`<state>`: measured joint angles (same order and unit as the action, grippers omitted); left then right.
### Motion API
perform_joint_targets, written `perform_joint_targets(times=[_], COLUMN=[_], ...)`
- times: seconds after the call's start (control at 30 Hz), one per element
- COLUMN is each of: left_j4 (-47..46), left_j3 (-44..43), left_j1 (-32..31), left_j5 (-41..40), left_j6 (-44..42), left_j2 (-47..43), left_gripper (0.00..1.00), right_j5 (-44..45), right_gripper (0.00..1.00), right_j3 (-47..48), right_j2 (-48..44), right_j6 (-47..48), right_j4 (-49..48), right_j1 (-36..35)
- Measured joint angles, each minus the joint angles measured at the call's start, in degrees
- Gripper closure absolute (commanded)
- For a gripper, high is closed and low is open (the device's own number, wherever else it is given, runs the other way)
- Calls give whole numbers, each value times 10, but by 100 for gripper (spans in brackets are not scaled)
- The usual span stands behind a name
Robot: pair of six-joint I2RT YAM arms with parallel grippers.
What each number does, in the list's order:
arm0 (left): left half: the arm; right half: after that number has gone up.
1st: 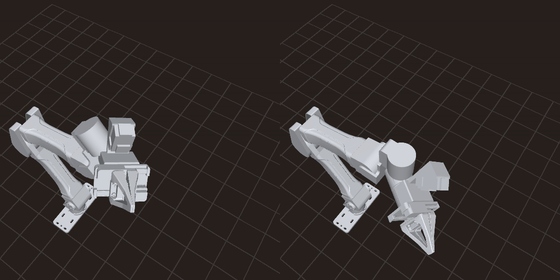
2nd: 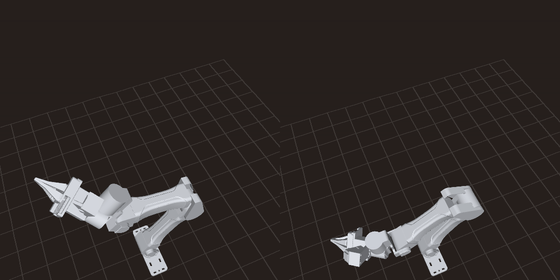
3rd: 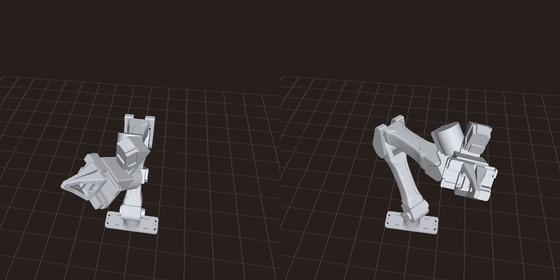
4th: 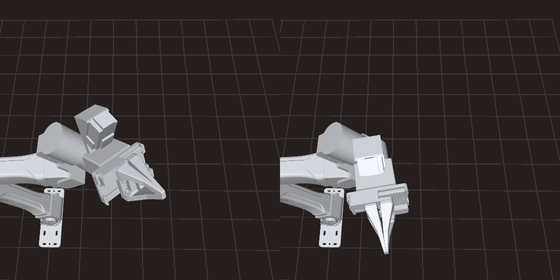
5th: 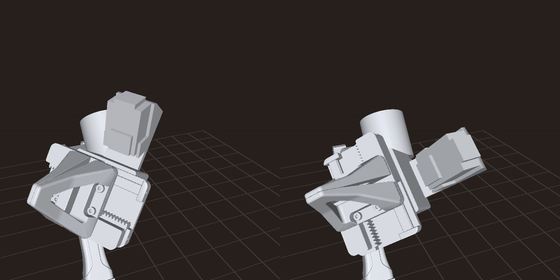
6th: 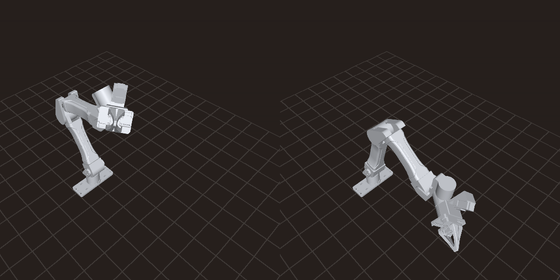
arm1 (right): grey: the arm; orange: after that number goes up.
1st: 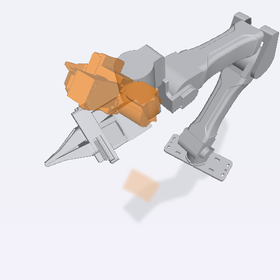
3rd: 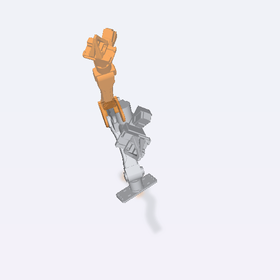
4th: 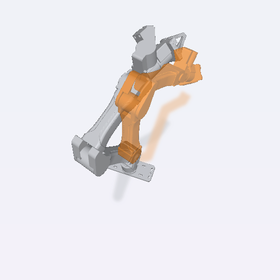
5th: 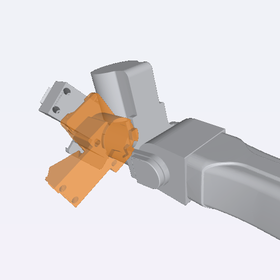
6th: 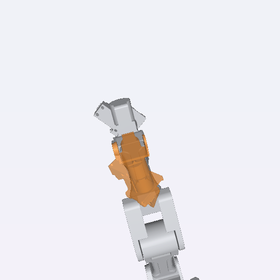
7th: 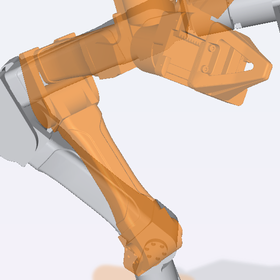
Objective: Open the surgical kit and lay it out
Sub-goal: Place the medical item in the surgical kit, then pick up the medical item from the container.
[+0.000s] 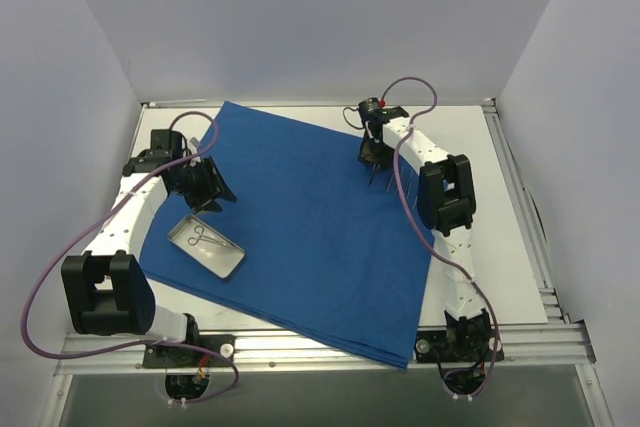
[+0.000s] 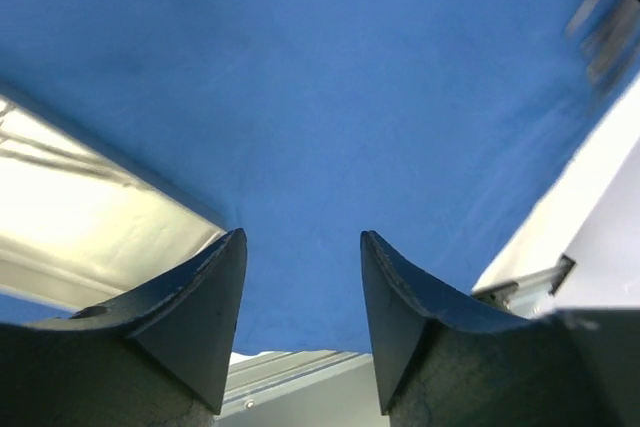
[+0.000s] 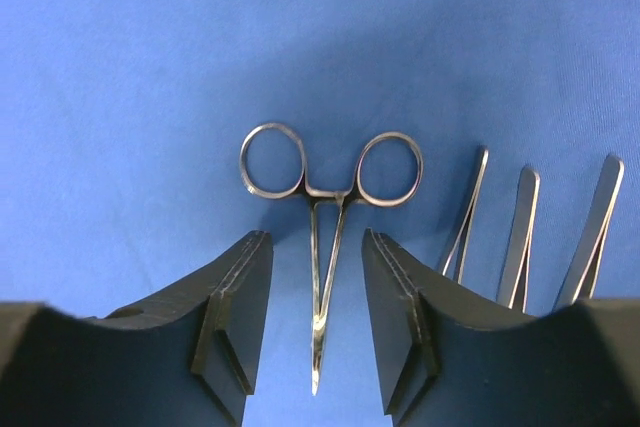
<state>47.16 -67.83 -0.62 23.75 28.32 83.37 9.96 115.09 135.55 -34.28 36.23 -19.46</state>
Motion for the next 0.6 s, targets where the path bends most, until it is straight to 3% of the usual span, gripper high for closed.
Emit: perform_joint_targets(times=[0.1,0.27,0.6], left_j4=[28,68,75], left_j3=[0,15,80], left_j1=[8,40,78], left_j5=[-45,-116,-152], left_j6=[15,52,130], left_j2=[0,9,27], left_gripper=[50,52,65], right_j5=[-13,-19,-27], right_gripper=[55,55,55], right_j3=[1,-8,-38], right_j2=[-11,-79,-257], right_j6=[12,42,73], right_j4=[4,0,-27], right_j1=[-2,-19,-73])
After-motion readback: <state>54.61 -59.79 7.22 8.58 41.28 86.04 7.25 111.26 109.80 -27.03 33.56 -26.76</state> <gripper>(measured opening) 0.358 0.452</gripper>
